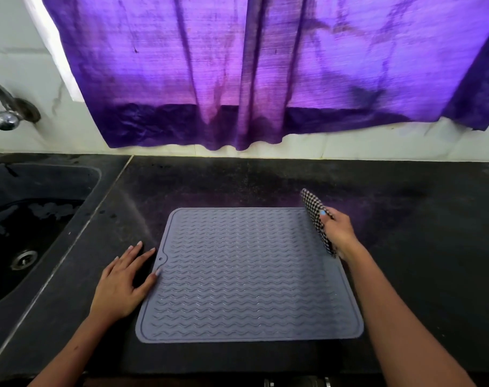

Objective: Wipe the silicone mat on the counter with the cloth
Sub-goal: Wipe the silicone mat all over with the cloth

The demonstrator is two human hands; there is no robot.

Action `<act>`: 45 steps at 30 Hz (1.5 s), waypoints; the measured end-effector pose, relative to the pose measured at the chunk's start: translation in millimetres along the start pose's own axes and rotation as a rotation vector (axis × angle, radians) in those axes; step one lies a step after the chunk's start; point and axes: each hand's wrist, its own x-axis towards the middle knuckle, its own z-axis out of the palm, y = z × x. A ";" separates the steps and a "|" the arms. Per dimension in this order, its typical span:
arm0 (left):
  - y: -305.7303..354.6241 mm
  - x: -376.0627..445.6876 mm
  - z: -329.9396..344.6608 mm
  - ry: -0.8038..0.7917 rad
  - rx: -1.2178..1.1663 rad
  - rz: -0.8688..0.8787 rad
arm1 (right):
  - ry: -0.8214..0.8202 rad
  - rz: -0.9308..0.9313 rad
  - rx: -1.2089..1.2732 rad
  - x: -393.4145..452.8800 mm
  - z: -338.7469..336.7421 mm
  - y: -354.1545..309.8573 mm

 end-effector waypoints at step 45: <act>4.1 -0.6 0.9 0.016 0.019 -0.012 | -0.310 -0.233 -0.281 -82.5 107.5 -10.2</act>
